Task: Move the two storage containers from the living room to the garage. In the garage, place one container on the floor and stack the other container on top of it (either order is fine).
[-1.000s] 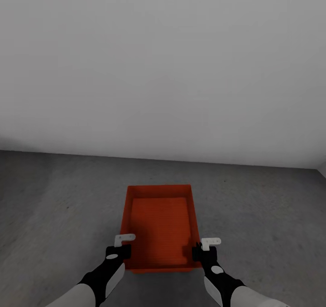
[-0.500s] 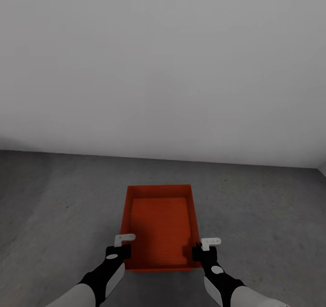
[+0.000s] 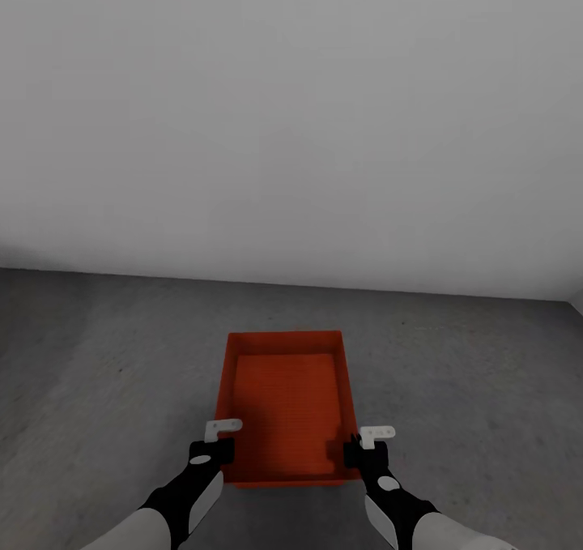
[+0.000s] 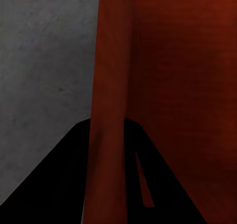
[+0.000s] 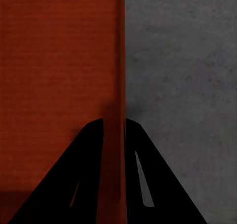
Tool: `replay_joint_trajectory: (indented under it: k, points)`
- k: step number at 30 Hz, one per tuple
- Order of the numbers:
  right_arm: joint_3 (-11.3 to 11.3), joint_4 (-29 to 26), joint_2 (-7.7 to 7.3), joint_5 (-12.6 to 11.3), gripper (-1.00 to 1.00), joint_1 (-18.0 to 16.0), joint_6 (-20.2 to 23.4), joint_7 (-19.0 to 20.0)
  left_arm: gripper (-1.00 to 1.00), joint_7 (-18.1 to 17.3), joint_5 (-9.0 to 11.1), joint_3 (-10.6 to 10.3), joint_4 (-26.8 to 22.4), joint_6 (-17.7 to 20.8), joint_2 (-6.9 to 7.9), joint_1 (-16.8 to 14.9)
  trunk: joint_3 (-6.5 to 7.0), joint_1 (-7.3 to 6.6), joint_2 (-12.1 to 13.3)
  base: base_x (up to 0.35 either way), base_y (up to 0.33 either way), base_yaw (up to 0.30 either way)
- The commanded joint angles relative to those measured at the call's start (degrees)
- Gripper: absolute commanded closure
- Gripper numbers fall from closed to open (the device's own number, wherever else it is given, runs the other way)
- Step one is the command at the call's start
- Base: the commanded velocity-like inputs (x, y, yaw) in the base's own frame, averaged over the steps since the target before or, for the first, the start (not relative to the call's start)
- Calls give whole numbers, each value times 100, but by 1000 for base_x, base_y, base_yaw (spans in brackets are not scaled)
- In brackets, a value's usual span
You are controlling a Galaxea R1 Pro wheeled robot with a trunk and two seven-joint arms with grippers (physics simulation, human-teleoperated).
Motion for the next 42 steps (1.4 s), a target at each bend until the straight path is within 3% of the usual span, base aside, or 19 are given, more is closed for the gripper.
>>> replay_joint_trajectory:
  k: [1, 42]
  points:
    - [-64, 99, -57, -93, 100, -1, -32, -6, 100, 65, -65, 297, -27, 24, 20, -9, -4, -1, -2, 0, 0, 0]
    - [-64, 98, -57, -93, 100, -1, -32, -6, 100, 65, -65, 297, -27, 24, 24, -6, -4, -1, -2, 28, 0, 0]
